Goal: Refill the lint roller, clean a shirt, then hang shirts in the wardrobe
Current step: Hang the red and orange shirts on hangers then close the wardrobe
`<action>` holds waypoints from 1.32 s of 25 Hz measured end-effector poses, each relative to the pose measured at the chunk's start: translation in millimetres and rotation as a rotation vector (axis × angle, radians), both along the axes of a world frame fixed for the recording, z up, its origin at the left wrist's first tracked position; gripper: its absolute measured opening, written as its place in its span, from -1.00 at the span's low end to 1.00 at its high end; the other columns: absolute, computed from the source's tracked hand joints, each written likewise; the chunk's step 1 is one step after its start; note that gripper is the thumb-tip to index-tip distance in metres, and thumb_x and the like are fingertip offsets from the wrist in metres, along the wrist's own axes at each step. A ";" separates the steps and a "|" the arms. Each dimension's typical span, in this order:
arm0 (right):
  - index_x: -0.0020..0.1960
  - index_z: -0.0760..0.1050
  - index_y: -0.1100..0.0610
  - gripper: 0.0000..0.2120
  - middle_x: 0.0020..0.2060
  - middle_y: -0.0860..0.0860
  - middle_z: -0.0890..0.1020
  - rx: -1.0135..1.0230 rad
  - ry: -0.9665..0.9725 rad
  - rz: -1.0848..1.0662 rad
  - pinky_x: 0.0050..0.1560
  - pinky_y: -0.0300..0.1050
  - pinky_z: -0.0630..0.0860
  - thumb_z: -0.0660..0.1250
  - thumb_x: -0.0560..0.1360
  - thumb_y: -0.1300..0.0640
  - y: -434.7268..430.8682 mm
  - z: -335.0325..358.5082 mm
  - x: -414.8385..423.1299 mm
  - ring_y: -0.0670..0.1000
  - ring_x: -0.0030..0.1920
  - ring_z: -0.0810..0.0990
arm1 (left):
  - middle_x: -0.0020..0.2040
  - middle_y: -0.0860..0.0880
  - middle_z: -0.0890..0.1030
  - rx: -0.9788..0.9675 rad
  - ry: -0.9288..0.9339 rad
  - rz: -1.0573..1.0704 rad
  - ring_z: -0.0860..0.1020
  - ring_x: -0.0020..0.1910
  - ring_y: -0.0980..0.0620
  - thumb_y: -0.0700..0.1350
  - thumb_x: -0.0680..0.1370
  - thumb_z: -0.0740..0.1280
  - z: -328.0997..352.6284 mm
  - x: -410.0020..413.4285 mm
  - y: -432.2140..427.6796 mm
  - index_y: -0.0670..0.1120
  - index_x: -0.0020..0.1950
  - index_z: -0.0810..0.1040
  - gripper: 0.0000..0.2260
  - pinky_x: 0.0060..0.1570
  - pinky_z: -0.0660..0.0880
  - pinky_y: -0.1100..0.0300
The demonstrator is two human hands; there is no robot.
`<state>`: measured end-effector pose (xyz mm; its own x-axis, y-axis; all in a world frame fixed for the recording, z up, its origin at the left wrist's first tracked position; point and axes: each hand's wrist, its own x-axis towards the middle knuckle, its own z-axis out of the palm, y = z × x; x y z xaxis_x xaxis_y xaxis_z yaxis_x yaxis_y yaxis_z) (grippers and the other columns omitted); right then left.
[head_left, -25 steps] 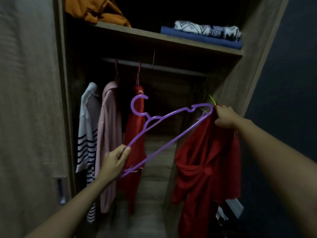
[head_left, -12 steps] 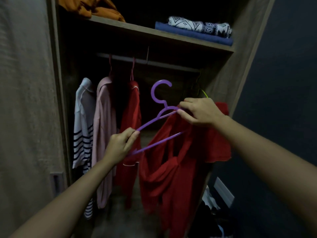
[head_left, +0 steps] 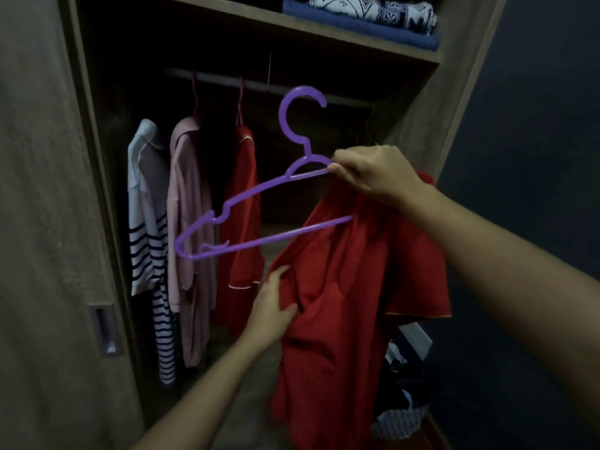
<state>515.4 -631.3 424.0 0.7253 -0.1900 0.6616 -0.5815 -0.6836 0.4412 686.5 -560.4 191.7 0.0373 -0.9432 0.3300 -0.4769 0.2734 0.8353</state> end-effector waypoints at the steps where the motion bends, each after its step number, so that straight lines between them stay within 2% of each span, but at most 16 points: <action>1: -0.16 0.43 0.10 -0.58 -0.30 0.13 0.60 -0.011 0.038 0.038 -0.46 -0.03 0.45 -0.02 0.57 -0.17 -1.4 -4.9 -8.6 0.19 -0.29 0.63 | 0.31 -0.13 0.41 0.078 0.155 -0.112 0.49 0.20 -0.01 -0.13 0.28 0.42 -1.2 17.8 -2.9 0.02 0.35 0.27 -0.33 0.21 0.44 0.24; 3: -0.17 0.33 0.05 -0.61 -0.36 0.11 0.57 -0.037 0.114 0.061 -0.54 -0.09 0.42 -0.09 0.59 -0.16 -4.9 -22.7 -29.0 0.16 -0.39 0.61 | 0.24 -0.08 0.44 0.171 0.223 -0.187 0.52 -0.09 0.18 -0.28 0.25 0.41 1.0 54.8 -0.5 -0.01 0.26 0.30 -0.38 -0.11 0.46 0.49; 5: -0.16 0.28 0.04 -0.64 -0.39 0.09 0.56 -0.055 0.167 0.031 -0.62 -0.16 0.36 -0.12 0.60 -0.15 -8.6 -46.1 -46.2 0.15 -0.50 0.57 | 0.19 -0.06 0.44 0.199 0.148 -0.186 0.50 -0.27 0.28 -0.29 0.19 0.39 0.2 90.3 -1.5 -0.04 0.19 0.36 -0.41 -0.30 0.42 0.48; 7: -0.14 0.28 0.03 -0.66 -0.40 0.06 0.56 -0.065 0.219 -0.018 -0.66 -0.20 0.32 -0.12 0.61 -0.14 -12.4 -68.8 -52.9 0.13 -0.55 0.55 | 0.23 -0.12 0.43 0.256 0.091 -0.122 0.55 -0.17 0.29 -0.43 0.28 0.36 8.4 109.3 -1.5 -0.09 0.18 0.38 -0.47 -0.21 0.47 0.42; 8: -0.14 0.29 0.03 -0.66 -0.41 0.05 0.56 -0.071 0.241 -0.048 -0.67 -0.21 0.32 -0.11 0.61 -0.14 -14.6 -78.1 -51.2 0.13 -0.57 0.55 | 0.26 -0.15 0.44 0.237 0.005 -0.018 0.56 -0.03 0.19 -0.47 0.31 0.34 13.9 112.3 -3.7 -0.11 0.21 0.41 -0.47 -0.09 0.48 0.36; 11: -0.18 0.41 0.06 -0.65 -0.40 0.06 0.57 -0.016 0.133 -0.156 -0.63 -0.18 0.36 0.01 0.54 -0.16 -13.8 -93.1 -31.8 0.14 -0.53 0.58 | 0.23 -0.21 0.49 -0.133 -0.257 0.311 0.49 0.21 -0.14 -0.38 0.31 0.35 45.3 85.2 5.5 -0.23 0.26 0.48 -0.49 0.21 0.32 0.25; 14: -0.14 0.44 0.09 -0.59 -0.23 0.06 0.63 0.264 -0.106 -0.229 -0.36 -0.08 0.41 0.02 0.54 -0.20 -9.4 -86.9 -21.9 0.17 -0.22 0.64 | 0.31 -0.13 0.45 -0.448 -0.421 0.085 0.42 0.29 -0.08 -0.09 0.43 0.30 65.8 61.5 21.8 -0.09 0.38 0.37 -0.49 0.32 0.27 0.20; 17: -0.20 0.40 0.07 -0.57 -0.34 0.01 0.56 0.410 -0.225 -0.183 -0.29 -0.10 0.33 0.01 0.51 -0.25 -1.0 -81.9 -26.6 0.14 -0.20 0.60 | 0.35 -0.07 0.42 -0.471 -0.492 0.345 0.37 0.28 -0.07 0.23 0.47 0.22 80.5 85.8 13.6 0.03 0.37 0.34 -0.48 0.21 0.32 0.01; 19: -0.19 0.44 0.04 -0.62 -0.41 -0.07 0.48 0.454 -0.309 -0.184 -0.28 -0.12 0.31 0.08 0.52 -0.24 2.7 -78.3 -24.9 0.06 -0.27 0.55 | 0.09 0.05 0.59 -0.394 -0.485 0.264 0.53 0.08 0.01 0.34 0.44 0.15 93.2 102.5 8.7 0.04 0.20 0.46 -0.50 0.05 0.41 0.12; 21: -0.14 0.47 -0.02 -0.71 -0.40 -0.08 0.50 0.586 -0.353 -0.209 -0.26 -0.10 0.36 0.14 0.52 -0.20 2.5 -74.5 -24.1 -0.01 -0.29 0.51 | -0.18 0.22 0.61 -0.363 -0.376 0.141 0.55 -0.17 0.30 0.27 0.44 0.21 105.9 114.4 8.0 0.16 -0.05 0.51 -0.75 -0.14 0.41 0.31; 22: -0.12 0.47 -0.07 -0.75 -0.36 -0.09 0.53 0.686 -0.368 -0.197 -0.20 -0.06 0.40 0.13 0.53 -0.20 1.9 -73.4 -28.0 -0.03 -0.26 0.52 | -0.22 0.23 0.60 -0.383 -0.321 0.149 0.52 -0.24 0.34 0.22 0.45 0.24 112.4 120.1 7.3 0.19 -0.13 0.50 -0.85 -0.18 0.40 0.32; 24: -0.02 0.48 -0.14 -0.79 -0.17 -0.14 0.60 0.905 -0.415 -0.144 0.03 -0.07 0.43 0.09 0.56 -0.15 0.9 -77.8 -41.5 -0.10 -0.09 0.55 | -0.27 0.07 0.62 -0.414 -0.237 0.233 0.48 -0.31 0.25 0.21 0.44 0.24 118.2 133.8 5.2 0.13 -0.22 0.52 -0.80 -0.20 0.41 0.19; 26: 0.09 0.49 -0.09 -0.80 -0.01 -0.15 0.60 1.060 -0.446 -0.056 0.16 -0.27 0.38 0.12 0.59 -0.01 1.6 -90.7 -51.9 -0.24 0.03 0.54 | -0.32 -0.04 0.60 -0.420 -0.231 0.290 0.46 -0.32 0.17 0.21 0.44 0.25 116.5 139.4 7.4 0.06 -0.25 0.52 -0.75 -0.24 0.39 0.17; 28: 0.11 0.50 -0.02 -0.81 0.00 -0.11 0.60 1.067 -0.510 0.036 0.09 -0.46 0.37 0.16 0.59 0.16 2.6 -100.1 -52.0 -0.40 -0.04 0.52 | -0.26 0.14 0.63 -0.429 -0.204 0.252 0.48 -0.30 0.36 0.11 0.49 0.31 118.1 138.1 12.4 0.22 -0.22 0.56 -0.90 -0.21 0.40 0.32; 30: 0.13 0.51 0.09 -0.79 -0.01 -0.05 0.60 1.055 -0.667 0.069 0.02 -0.54 0.37 0.16 0.59 0.23 -1.1 -100.5 -50.4 -0.45 -0.11 0.52 | -0.23 0.42 0.59 -0.406 -0.274 0.131 0.47 -0.23 0.52 -0.02 0.51 0.35 133.2 140.9 21.6 0.40 -0.20 0.54 -0.74 -0.18 0.37 0.52; 33: 0.20 0.51 0.21 -0.74 -0.02 -0.08 0.61 1.029 -0.707 -0.002 0.08 -0.42 0.40 0.15 0.59 0.18 -3.1 -92.8 -46.1 -0.31 0.00 0.57 | -0.26 0.38 0.60 -0.330 -0.447 0.059 0.52 -0.26 0.45 0.03 0.48 0.37 158.0 146.8 33.5 0.29 -0.21 0.58 -0.87 -0.23 0.36 0.56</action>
